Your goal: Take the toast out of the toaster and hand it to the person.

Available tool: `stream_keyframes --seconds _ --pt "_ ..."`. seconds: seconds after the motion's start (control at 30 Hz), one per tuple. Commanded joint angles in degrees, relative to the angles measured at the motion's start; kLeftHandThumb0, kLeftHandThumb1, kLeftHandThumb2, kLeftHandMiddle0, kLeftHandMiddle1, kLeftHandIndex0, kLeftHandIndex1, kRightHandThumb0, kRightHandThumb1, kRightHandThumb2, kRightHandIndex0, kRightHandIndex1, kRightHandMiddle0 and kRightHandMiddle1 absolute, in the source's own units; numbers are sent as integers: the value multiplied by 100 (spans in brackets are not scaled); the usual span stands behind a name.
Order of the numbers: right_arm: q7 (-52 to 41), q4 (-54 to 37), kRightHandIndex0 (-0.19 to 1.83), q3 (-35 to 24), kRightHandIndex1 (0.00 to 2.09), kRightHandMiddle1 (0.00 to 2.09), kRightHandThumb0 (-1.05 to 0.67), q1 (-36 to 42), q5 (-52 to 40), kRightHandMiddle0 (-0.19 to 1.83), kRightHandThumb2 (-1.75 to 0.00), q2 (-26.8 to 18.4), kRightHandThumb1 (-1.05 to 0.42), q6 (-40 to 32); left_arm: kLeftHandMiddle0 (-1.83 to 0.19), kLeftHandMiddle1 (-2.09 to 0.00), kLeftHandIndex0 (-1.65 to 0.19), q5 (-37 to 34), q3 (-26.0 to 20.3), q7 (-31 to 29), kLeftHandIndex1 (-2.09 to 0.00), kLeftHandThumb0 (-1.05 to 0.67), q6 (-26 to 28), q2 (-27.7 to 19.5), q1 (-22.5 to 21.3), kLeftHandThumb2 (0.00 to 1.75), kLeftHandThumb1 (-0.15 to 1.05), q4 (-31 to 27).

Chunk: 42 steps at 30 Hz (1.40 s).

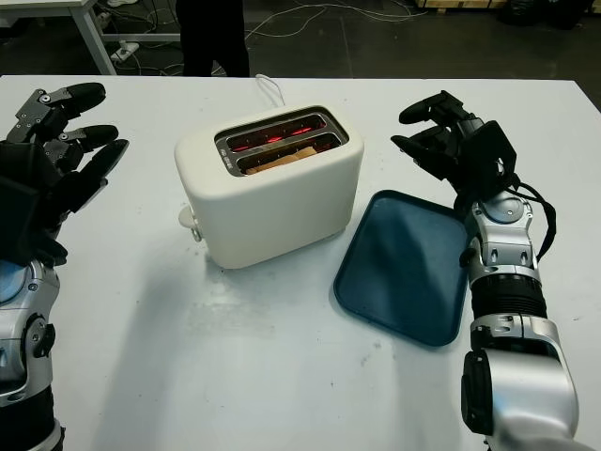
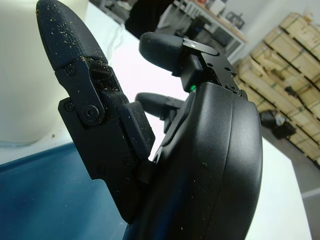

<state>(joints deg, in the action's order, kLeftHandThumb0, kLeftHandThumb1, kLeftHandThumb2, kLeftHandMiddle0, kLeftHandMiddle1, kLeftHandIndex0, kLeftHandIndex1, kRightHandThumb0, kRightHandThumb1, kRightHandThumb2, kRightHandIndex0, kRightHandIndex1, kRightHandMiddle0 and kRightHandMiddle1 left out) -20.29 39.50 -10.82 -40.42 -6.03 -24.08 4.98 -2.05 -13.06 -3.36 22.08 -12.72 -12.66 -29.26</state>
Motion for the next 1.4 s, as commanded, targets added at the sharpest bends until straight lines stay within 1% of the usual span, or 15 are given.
stream_keyframes --seconds 0.0,0.13,0.3,0.57,0.73,1.37 --pt "-22 -12 7 -52 170 153 -105 -59 -78 21 0 -48 -78 40 -17 -96 -25 -126 -70 -31 -68 -57 -163 50 110 0 87 38" --pt "-12 30 6 -27 170 153 -105 -55 -21 20 -1 -59 -79 127 -17 -97 -26 -143 -55 -10 -66 -54 -234 38 126 0 87 56" --pt "-4 28 5 -11 171 155 -105 -72 -8 18 0 -56 -78 106 -19 -96 -28 -98 -45 1 -65 -56 -290 13 133 0 88 85" --pt "13 -24 6 36 170 155 -105 -60 48 18 0 -84 -79 56 -22 -95 -31 -146 -53 -4 -63 -55 -268 19 92 0 88 88" --pt "-8 50 3 46 171 157 -105 -80 69 14 0 -89 -80 100 -22 -94 -31 -129 -41 2 -61 -54 -256 16 99 0 88 65" --pt "17 29 6 85 170 154 -105 -90 114 17 0 -85 -80 73 -25 -91 -34 -114 -36 -4 -57 -56 -268 -6 89 0 90 92"
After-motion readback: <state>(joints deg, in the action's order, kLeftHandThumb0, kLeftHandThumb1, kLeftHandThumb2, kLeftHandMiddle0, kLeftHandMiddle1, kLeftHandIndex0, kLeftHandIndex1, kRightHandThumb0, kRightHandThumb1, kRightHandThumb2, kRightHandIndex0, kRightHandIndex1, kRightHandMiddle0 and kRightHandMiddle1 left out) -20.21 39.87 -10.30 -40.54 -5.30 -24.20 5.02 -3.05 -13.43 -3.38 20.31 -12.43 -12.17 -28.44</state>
